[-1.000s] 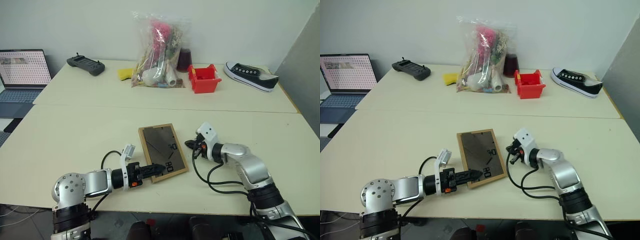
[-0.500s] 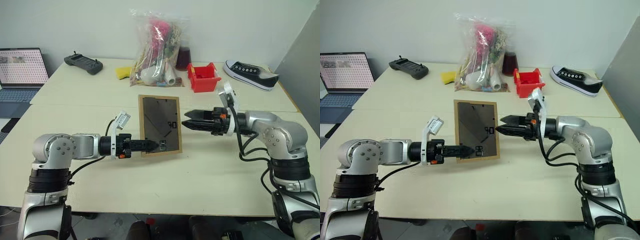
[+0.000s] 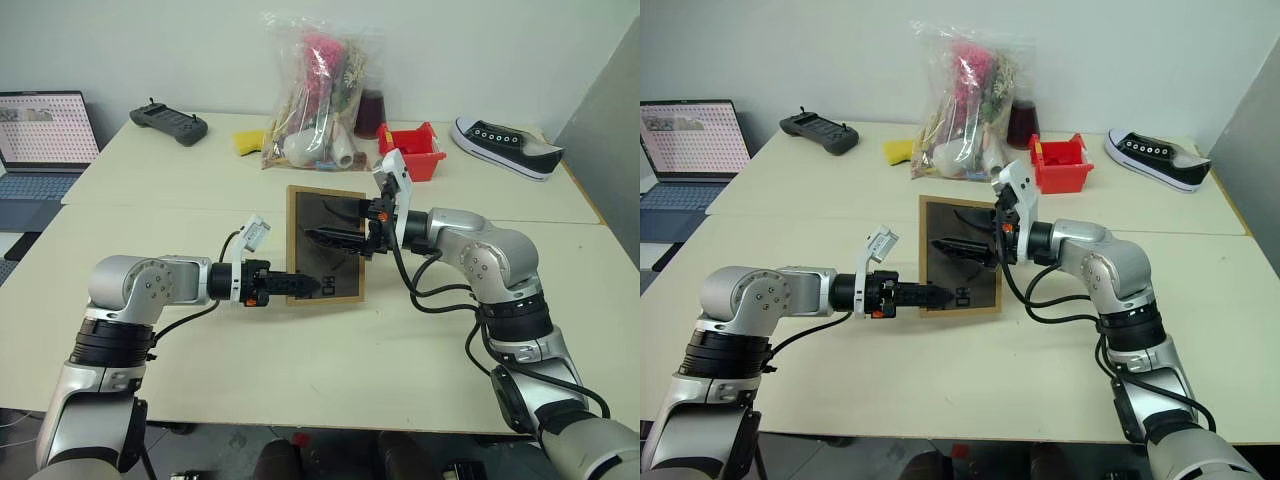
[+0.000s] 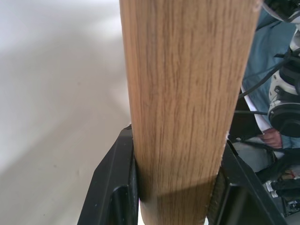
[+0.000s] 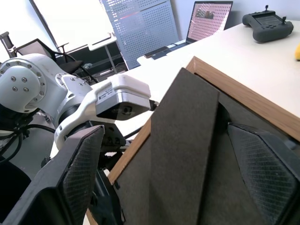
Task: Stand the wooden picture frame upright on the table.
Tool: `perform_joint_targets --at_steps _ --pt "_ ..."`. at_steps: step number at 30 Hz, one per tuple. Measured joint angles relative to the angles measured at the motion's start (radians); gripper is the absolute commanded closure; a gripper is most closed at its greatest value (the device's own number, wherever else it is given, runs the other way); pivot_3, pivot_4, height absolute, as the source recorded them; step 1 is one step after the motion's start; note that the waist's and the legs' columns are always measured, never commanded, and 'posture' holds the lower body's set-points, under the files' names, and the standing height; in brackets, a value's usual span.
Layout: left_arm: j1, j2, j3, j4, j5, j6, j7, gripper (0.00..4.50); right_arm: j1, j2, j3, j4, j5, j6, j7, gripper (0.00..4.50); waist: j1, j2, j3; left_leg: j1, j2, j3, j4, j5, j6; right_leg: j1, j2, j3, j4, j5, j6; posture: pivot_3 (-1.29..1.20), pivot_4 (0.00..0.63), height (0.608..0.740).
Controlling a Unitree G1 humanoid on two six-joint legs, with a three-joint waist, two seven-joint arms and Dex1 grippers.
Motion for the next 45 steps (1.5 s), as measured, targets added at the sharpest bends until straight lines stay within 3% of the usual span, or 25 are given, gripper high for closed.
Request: perform_joint_targets --at_steps 10,18,22,23,24,27,30,35,39,42,45 --pt "0.001 -0.010 -0.007 -0.010 0.007 0.003 -0.035 3.22 0.053 -0.149 -0.047 -0.137 0.201 0.170 0.125 0.08 0.000 0.000 0.000 0.000 0.000 0.000 0.000 0.000 0.002 0.001 0.000 0.000 0.001 0.000 0.000 0.00 0.150 0.740" --pt "0.021 -0.016 0.010 -0.031 -0.010 0.041 -0.033 3.22 0.150 -0.309 -0.042 -0.136 0.102 0.033 0.160 0.08 0.001 0.000 0.000 0.000 -0.001 -0.001 0.000 0.000 0.002 0.001 0.000 0.000 -0.001 0.000 0.000 0.00 0.150 0.740" --pt "0.055 -0.010 0.060 -0.060 -0.088 0.168 -0.029 3.22 0.337 -0.458 -0.055 -0.084 -0.198 -0.492 0.178 0.08 0.005 -0.001 0.001 -0.001 -0.002 -0.001 0.000 0.000 0.002 0.001 -0.001 0.000 -0.002 -0.001 0.001 0.00 0.150 0.740" --pt "0.048 -0.023 0.090 -0.055 -0.120 0.223 -0.016 3.22 0.354 -0.480 -0.041 -0.023 -0.334 -0.779 0.157 0.08 0.002 -0.001 0.001 -0.001 -0.002 -0.001 0.001 0.000 0.002 0.001 -0.001 0.000 -0.001 -0.001 0.001 0.00 0.150 0.740" --pt "0.043 -0.032 0.101 -0.054 -0.130 0.240 -0.010 3.22 0.356 -0.486 -0.038 0.004 -0.379 -0.873 0.145 0.08 -0.001 -0.001 0.001 0.000 -0.002 -0.001 0.002 0.000 0.002 0.001 -0.001 0.000 0.000 0.000 0.001 0.00 0.150 0.740" --pt "0.008 -0.053 0.122 -0.040 -0.207 0.319 0.019 3.22 0.307 -0.512 -0.002 0.219 -0.730 -1.496 -0.080 0.08 -0.014 -0.001 0.002 0.002 -0.002 -0.001 0.002 0.000 0.002 0.002 0.000 0.001 0.002 0.000 0.001 0.00 0.150 0.740" --pt "-0.005 -0.056 0.119 -0.002 -0.293 0.336 0.070 3.22 0.213 -0.476 0.007 0.381 -1.005 -1.849 -0.341 0.08 -0.026 -0.001 0.002 0.003 0.000 0.000 0.001 0.003 -0.003 0.001 0.000 0.002 0.003 0.000 0.001 0.00 0.150 0.740" --pt "-0.026 -0.055 0.105 0.063 -0.440 0.336 0.171 3.22 0.110 -0.391 0.012 0.469 -1.255 -2.027 -0.633 0.08 -0.026 -0.001 0.002 0.003 0.000 0.000 0.000 0.006 -0.007 0.001 -0.001 0.002 0.005 0.000 0.000 0.00 0.150 0.740" --pt "-0.022 -0.061 0.098 0.066 -0.544 0.336 0.258 3.22 0.061 -0.373 0.043 0.481 -1.374 -2.076 -0.774 0.08 -0.022 -0.001 0.002 0.003 -0.001 0.000 0.001 0.007 -0.009 0.001 -0.003 0.001 0.006 0.000 0.000 0.00 0.150 0.740" --pt "-0.006 -0.068 0.097 0.061 -0.600 0.336 0.313 3.22 0.045 -0.355 0.083 0.508 -1.420 -2.085 -0.829 0.60 -0.021 -0.001 0.002 0.004 -0.004 0.000 0.001 0.007 -0.009 0.001 -0.005 0.001 0.007 0.000 0.000 0.00 0.150 0.740" --pt "0.016 -0.075 0.095 0.050 -0.652 0.336 0.362 3.22 0.030 -0.358 0.106 0.520 -1.439 -2.094 -0.869 1.40 -0.022 -0.001 0.002 0.004 -0.004 0.000 0.001 0.007 -0.009 0.001 -0.005 0.001 0.007 0.000 0.000 0.00 0.150 0.740"
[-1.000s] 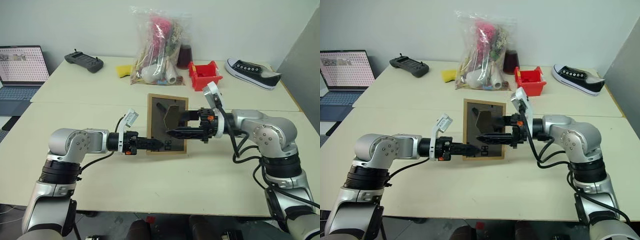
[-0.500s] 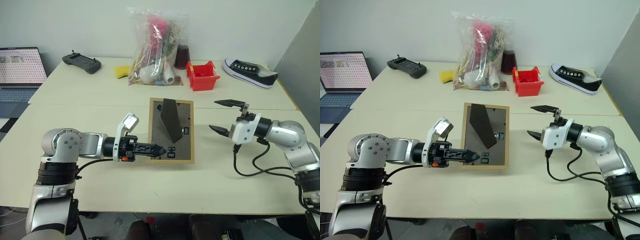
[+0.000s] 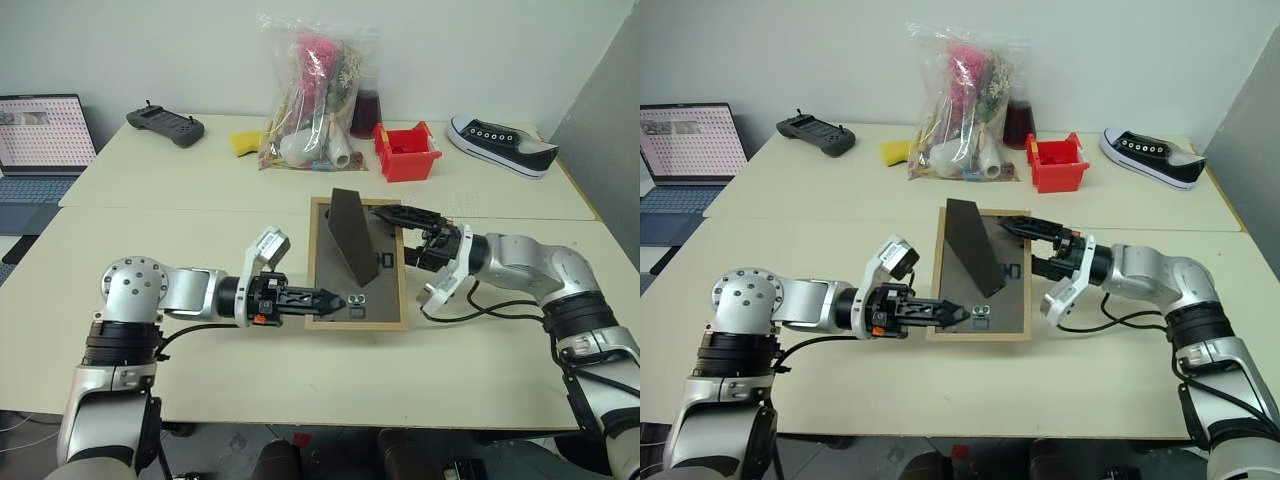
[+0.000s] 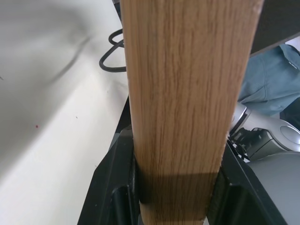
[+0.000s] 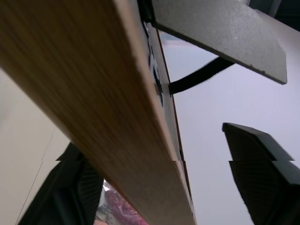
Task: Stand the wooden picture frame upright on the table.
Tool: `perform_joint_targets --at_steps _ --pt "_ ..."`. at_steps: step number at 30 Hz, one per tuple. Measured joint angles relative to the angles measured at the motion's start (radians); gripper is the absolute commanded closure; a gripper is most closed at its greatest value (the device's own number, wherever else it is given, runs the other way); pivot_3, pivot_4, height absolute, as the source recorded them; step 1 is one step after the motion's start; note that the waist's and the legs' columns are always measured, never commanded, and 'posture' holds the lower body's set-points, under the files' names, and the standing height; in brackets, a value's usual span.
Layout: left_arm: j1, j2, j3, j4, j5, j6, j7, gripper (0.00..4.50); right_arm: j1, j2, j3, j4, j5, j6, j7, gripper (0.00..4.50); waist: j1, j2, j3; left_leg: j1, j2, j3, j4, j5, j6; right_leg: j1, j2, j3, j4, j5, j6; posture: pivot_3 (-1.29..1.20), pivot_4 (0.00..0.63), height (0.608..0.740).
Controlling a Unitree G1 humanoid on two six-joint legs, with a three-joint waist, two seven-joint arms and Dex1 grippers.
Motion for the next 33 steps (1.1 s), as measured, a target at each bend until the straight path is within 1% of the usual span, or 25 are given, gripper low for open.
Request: perform_joint_targets --at_steps 1,2,3,5,6,7,10,12,14,15,17,19,20,21,22,23,25,27,29,30,32,33 --pt "0.005 0.000 0.000 -0.004 -0.021 0.000 0.010 3.22 -0.002 -0.005 0.005 0.000 -0.003 -0.002 -0.015 1.58 0.000 0.000 0.000 0.000 0.000 0.000 0.000 0.000 0.000 0.000 0.000 0.000 0.000 0.000 0.000 0.00 0.150 0.740" --pt "0.008 0.000 0.000 -0.009 -0.037 0.000 0.022 3.22 -0.003 -0.010 0.008 0.000 -0.009 -0.002 -0.025 1.93 0.000 0.000 0.000 0.000 0.000 0.000 0.000 0.000 0.000 0.000 0.000 0.000 0.000 0.000 0.000 0.00 0.150 0.740" --pt "0.011 0.000 0.000 -0.015 -0.048 0.000 0.027 3.22 -0.003 -0.014 0.010 0.000 -0.011 -0.004 -0.033 2.10 0.000 0.000 0.000 0.000 0.000 0.000 0.000 0.000 0.000 0.000 0.000 0.000 0.000 0.000 0.000 0.00 0.150 0.740" --pt "0.014 0.001 0.000 -0.022 -0.078 -0.002 0.046 3.22 -0.003 -0.022 0.012 0.000 -0.016 -0.004 -0.044 2.70 -0.001 0.000 0.000 0.000 0.000 0.000 0.000 0.000 0.000 0.000 0.000 0.000 0.000 0.000 0.000 0.00 0.150 0.740" --pt "0.016 0.002 0.000 -0.021 -0.088 -0.001 0.047 3.22 -0.003 -0.024 0.013 -0.003 -0.023 -0.005 -0.046 2.88 -0.001 0.000 0.000 0.000 -0.001 0.000 0.000 0.000 0.000 0.000 0.000 0.000 0.000 0.000 0.000 0.00 0.150 0.740" --pt "0.020 0.002 -0.002 -0.020 -0.098 -0.001 0.052 3.22 -0.005 -0.028 0.015 -0.007 -0.029 -0.006 -0.047 2.97 -0.001 0.000 0.000 0.001 -0.001 0.000 0.000 0.000 0.000 0.000 0.000 0.000 0.001 0.000 0.000 0.00 0.150 0.740" --pt "0.030 0.002 -0.004 -0.020 -0.114 -0.004 0.065 3.22 -0.008 -0.033 0.020 -0.010 -0.029 -0.017 -0.049 2.97 -0.002 0.000 0.000 0.001 -0.001 -0.001 0.000 0.000 0.000 0.000 0.000 0.000 0.001 0.000 0.000 0.00 0.150 0.740" --pt "0.037 0.001 -0.004 -0.031 -0.111 -0.014 0.068 2.52 -0.008 -0.037 0.020 -0.010 -0.028 -0.021 -0.049 2.97 -0.002 0.000 0.000 0.001 -0.001 -0.001 0.000 0.000 0.000 0.000 0.000 0.000 0.001 0.000 0.000 0.00 0.150 0.740" --pt "0.039 -0.005 0.002 -0.053 -0.097 -0.047 0.077 2.23 -0.007 -0.054 0.031 -0.002 -0.024 -0.025 -0.040 3.04 -0.001 0.000 0.000 0.001 -0.002 -0.001 0.000 0.000 0.000 0.001 -0.001 0.000 0.001 0.000 0.000 0.00 0.150 0.740" --pt "0.039 -0.006 0.009 -0.062 -0.087 -0.067 0.082 1.91 -0.007 -0.061 0.039 0.005 -0.014 -0.028 -0.035 3.14 0.000 0.000 0.000 0.001 -0.002 -0.001 0.000 0.000 0.000 0.001 -0.001 0.000 0.001 0.000 0.000 0.00 0.150 0.740" --pt "0.038 -0.007 0.020 -0.059 -0.074 -0.094 0.089 1.58 -0.007 -0.066 0.049 0.022 0.016 -0.033 -0.023 3.15 -0.002 0.000 0.000 0.001 -0.002 -0.001 0.000 0.001 0.001 0.001 -0.001 0.000 0.001 0.000 0.000 0.00 0.150 0.740" --pt "0.031 -0.002 0.040 -0.031 -0.065 -0.115 0.101 1.14 -0.004 -0.079 0.059 0.037 0.064 -0.041 0.002 3.15 -0.003 0.000 0.000 0.001 -0.002 -0.001 0.000 0.001 0.001 0.001 -0.001 0.000 0.001 0.000 0.000 0.00 0.150 0.740" --pt "0.029 0.005 0.046 -0.024 -0.062 -0.121 0.106 1.05 -0.003 -0.085 0.069 0.046 0.094 -0.043 0.018 3.15 -0.003 0.000 0.000 0.001 -0.002 -0.001 0.000 0.001 0.001 0.001 -0.001 0.000 0.001 0.000 0.000 0.00 0.150 0.740" --pt "0.027 0.020 0.057 -0.023 -0.057 -0.134 0.110 0.74 -0.002 -0.092 0.086 0.062 0.142 -0.042 0.046 3.15 -0.003 0.000 0.000 0.001 -0.002 -0.001 0.000 0.001 0.001 0.001 -0.001 0.000 0.001 0.000 0.000 0.00 0.150 0.740" --pt "0.028 0.042 0.081 -0.025 -0.048 -0.144 0.113 0.57 0.008 -0.098 0.099 0.082 0.202 -0.040 0.081 3.15 -0.004 0.000 0.000 0.001 -0.002 -0.001 0.000 0.001 0.001 0.001 -0.001 0.000 0.001 0.000 0.000 0.00 0.150 0.740" --pt "0.034 0.065 0.100 -0.035 -0.032 -0.160 0.116 0.31 0.015 -0.099 0.125 0.099 0.287 -0.019 0.136 3.15 -0.004 0.000 0.000 0.002 -0.002 -0.001 0.000 0.001 0.001 0.002 -0.001 0.000 0.001 0.000 0.000 0.00 0.150 0.740" --pt "0.051 0.090 0.131 -0.081 0.004 -0.198 0.126 0.00 0.042 -0.089 0.169 0.110 0.456 0.049 0.254 3.15 -0.005 0.000 0.000 0.004 -0.002 -0.002 -0.001 0.001 0.001 0.005 -0.001 0.000 0.000 0.000 0.000 0.00 0.150 0.740" --pt "0.099 0.125 0.155 -0.184 0.083 -0.263 0.128 0.00 0.114 -0.043 0.207 0.062 0.744 0.264 0.494 3.15 -0.006 0.000 0.000 0.012 0.000 -0.002 -0.003 0.000 0.001 0.015 -0.001 -0.001 -0.005 0.000 0.000 0.00 0.150 0.740" --pt "0.158 0.160 0.156 -0.296 0.168 -0.314 0.133 0.00 0.162 0.007 0.207 -0.014 0.993 0.522 0.665 3.17 -0.005 0.002 0.001 0.013 0.001 -0.001 -0.004 0.000 0.001 0.016 -0.001 -0.001 -0.005 0.000 0.000 0.00 0.150 0.740" --pt "0.181 0.165 0.156 -0.339 0.205 -0.341 0.139 0.00 0.170 0.021 0.207 -0.046 1.069 0.627 0.719 3.17 -0.005 0.002 0.001 0.013 0.001 -0.001 -0.003 0.000 0.001 0.016 -0.001 -0.001 -0.004 0.000 0.000 0.00 0.150 0.740" --pt "0.242 0.170 0.154 -0.445 0.318 -0.427 0.158 0.00 0.168 0.066 0.196 -0.147 1.268 0.949 0.837 3.17 0.001 0.002 0.001 0.013 0.002 -0.002 -0.003 0.000 0.001 0.016 0.000 -0.002 -0.004 0.000 0.000 0.00 0.150 0.740" --pt "0.270 0.172 0.154 -0.492 0.363 -0.467 0.160 0.00 0.161 0.093 0.182 -0.171 1.332 1.070 0.865 3.17 0.002 0.002 0.001 0.013 0.002 -0.002 -0.003 0.000 0.001 0.016 0.000 -0.002 -0.005 0.000 0.000 0.00 0.150 0.740"
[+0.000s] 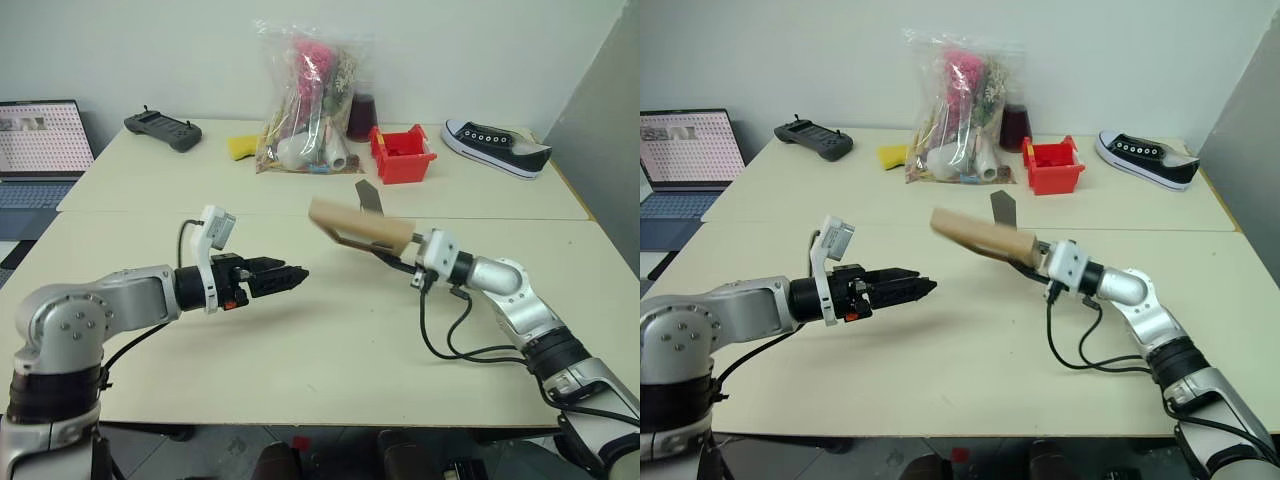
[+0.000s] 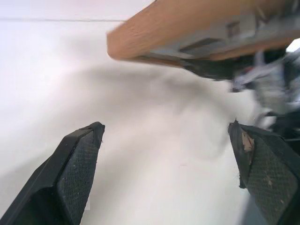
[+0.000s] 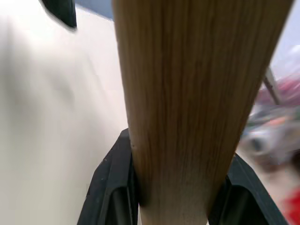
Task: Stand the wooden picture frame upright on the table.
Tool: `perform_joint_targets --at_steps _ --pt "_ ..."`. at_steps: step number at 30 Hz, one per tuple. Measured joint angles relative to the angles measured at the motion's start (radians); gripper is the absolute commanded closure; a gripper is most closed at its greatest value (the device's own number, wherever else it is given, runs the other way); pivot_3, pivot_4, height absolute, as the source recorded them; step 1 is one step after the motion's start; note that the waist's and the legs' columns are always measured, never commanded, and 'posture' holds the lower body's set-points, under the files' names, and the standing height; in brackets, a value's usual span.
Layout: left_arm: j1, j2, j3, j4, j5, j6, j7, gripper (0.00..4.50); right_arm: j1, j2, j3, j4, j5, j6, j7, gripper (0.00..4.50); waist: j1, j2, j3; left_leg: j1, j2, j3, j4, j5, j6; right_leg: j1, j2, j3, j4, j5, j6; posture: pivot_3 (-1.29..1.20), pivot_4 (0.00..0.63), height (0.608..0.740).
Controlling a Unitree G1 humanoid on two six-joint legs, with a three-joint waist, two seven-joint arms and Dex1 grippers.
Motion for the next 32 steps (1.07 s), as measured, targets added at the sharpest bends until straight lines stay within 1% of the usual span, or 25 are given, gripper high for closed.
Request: perform_joint_targets --at_steps 2,5,8,11,13,14,15,20,22,23,24,26,29,32 --pt "0.045 0.000 -0.011 -0.077 0.090 -0.078 -0.001 0.00 -0.019 0.050 -0.030 -0.002 0.084 0.177 0.027 3.17 0.003 0.000 0.000 0.000 -0.001 0.001 0.000 0.000 0.000 0.000 0.000 0.001 -0.001 0.000 0.000 0.00 0.150 0.740" --pt "0.125 -0.009 -0.042 -0.131 0.238 -0.211 -0.009 0.00 -0.059 0.109 -0.070 0.060 0.135 0.361 0.072 3.17 0.008 0.000 0.000 0.000 -0.002 0.001 0.000 -0.002 0.004 -0.001 0.000 0.002 -0.002 0.000 0.000 0.00 0.150 0.740" --pt "0.173 -0.027 -0.071 -0.131 0.333 -0.287 -0.014 0.00 -0.081 0.143 -0.098 0.153 0.131 0.455 0.105 3.17 0.021 0.000 0.000 -0.001 -0.002 0.001 0.000 -0.003 0.005 -0.001 0.000 0.001 -0.002 0.000 0.000 0.00 0.150 0.740" --pt "0.197 -0.029 -0.089 -0.131 0.398 -0.346 -0.040 0.00 -0.101 0.172 -0.099 0.275 0.075 0.459 0.152 3.17 0.023 0.000 0.000 -0.001 -0.003 0.002 0.000 -0.004 0.006 -0.001 0.000 0.002 -0.003 0.000 0.000 0.00 0.150 0.740" --pt "0.202 -0.039 -0.101 -0.130 0.419 -0.353 -0.057 0.00 -0.103 0.193 -0.119 0.311 0.058 0.458 0.178 2.45 0.021 0.000 0.000 -0.001 -0.003 0.002 -0.001 -0.004 0.006 -0.002 0.000 0.002 -0.002 0.000 0.000 0.00 0.150 0.740" --pt "0.202 -0.042 -0.111 -0.130 0.429 -0.363 -0.064 0.00 -0.104 0.200 -0.131 0.315 0.049 0.459 0.185 2.31 0.021 0.000 0.000 -0.001 -0.002 0.002 -0.001 -0.004 0.006 -0.002 0.000 0.002 -0.002 0.000 0.000 0.00 0.150 0.740" --pt "0.201 -0.043 -0.114 -0.128 0.434 -0.368 -0.074 0.00 -0.106 0.204 -0.141 0.315 0.043 0.460 0.189 2.02 0.020 0.000 0.000 -0.001 -0.002 0.002 -0.001 -0.004 0.006 -0.002 0.000 0.002 -0.002 0.000 0.000 0.00 0.150 0.740" --pt "0.189 -0.046 -0.117 -0.105 0.465 -0.383 -0.103 0.00 -0.095 0.204 -0.176 0.296 0.009 0.461 0.193 0.92 0.020 0.000 0.000 -0.001 -0.002 0.002 -0.001 -0.004 0.006 -0.002 0.000 0.002 -0.002 0.000 0.000 0.00 0.150 0.740" --pt "0.174 -0.054 -0.118 -0.084 0.471 -0.386 -0.117 0.00 -0.054 0.188 -0.184 0.235 0.001 0.472 0.193 0.48 0.022 0.000 0.000 -0.001 -0.002 0.002 -0.001 -0.004 0.006 -0.002 0.000 0.001 -0.002 0.000 0.000 0.00 0.150 0.740" --pt "0.168 -0.060 -0.117 -0.075 0.471 -0.386 -0.121 0.00 -0.023 0.167 -0.185 0.187 -0.004 0.478 0.193 0.32 0.024 0.000 0.000 -0.002 -0.003 0.001 -0.001 -0.004 0.006 -0.002 0.000 0.001 -0.002 0.000 0.000 0.00 0.150 0.740" --pt "0.164 -0.062 -0.114 -0.068 0.471 -0.385 -0.124 0.00 0.010 0.141 -0.186 0.142 -0.011 0.483 0.193 0.05 0.027 0.000 0.000 -0.002 -0.003 0.001 -0.001 -0.004 0.006 -0.002 -0.001 0.001 -0.003 0.000 0.000 0.00 0.150 0.740" --pt "0.146 -0.059 -0.112 -0.042 0.476 -0.383 -0.133 0.00 0.089 0.074 -0.210 0.044 -0.024 0.502 0.188 0.01 0.028 0.000 0.000 -0.002 -0.004 0.001 0.000 -0.004 0.007 -0.002 -0.001 0.001 -0.003 0.000 0.000 0.00 0.150 0.740" --pt "0.133 -0.022 -0.103 0.009 0.507 -0.384 -0.152 0.00 0.238 -0.086 -0.277 -0.166 -0.044 0.531 0.169 0.01 0.027 0.000 0.000 -0.002 -0.005 0.001 -0.001 -0.004 0.007 -0.002 -0.002 0.001 -0.003 -0.001 0.002 0.00 0.150 0.740" --pt "0.091 -0.001 -0.090 0.077 0.531 -0.388 -0.183 0.00 0.298 -0.149 -0.378 -0.392 0.018 0.646 0.125 0.01 0.011 0.000 0.001 -0.001 -0.003 0.000 -0.001 -0.004 0.007 -0.002 0.001 0.002 -0.001 -0.001 0.002 0.00 0.150 0.740"
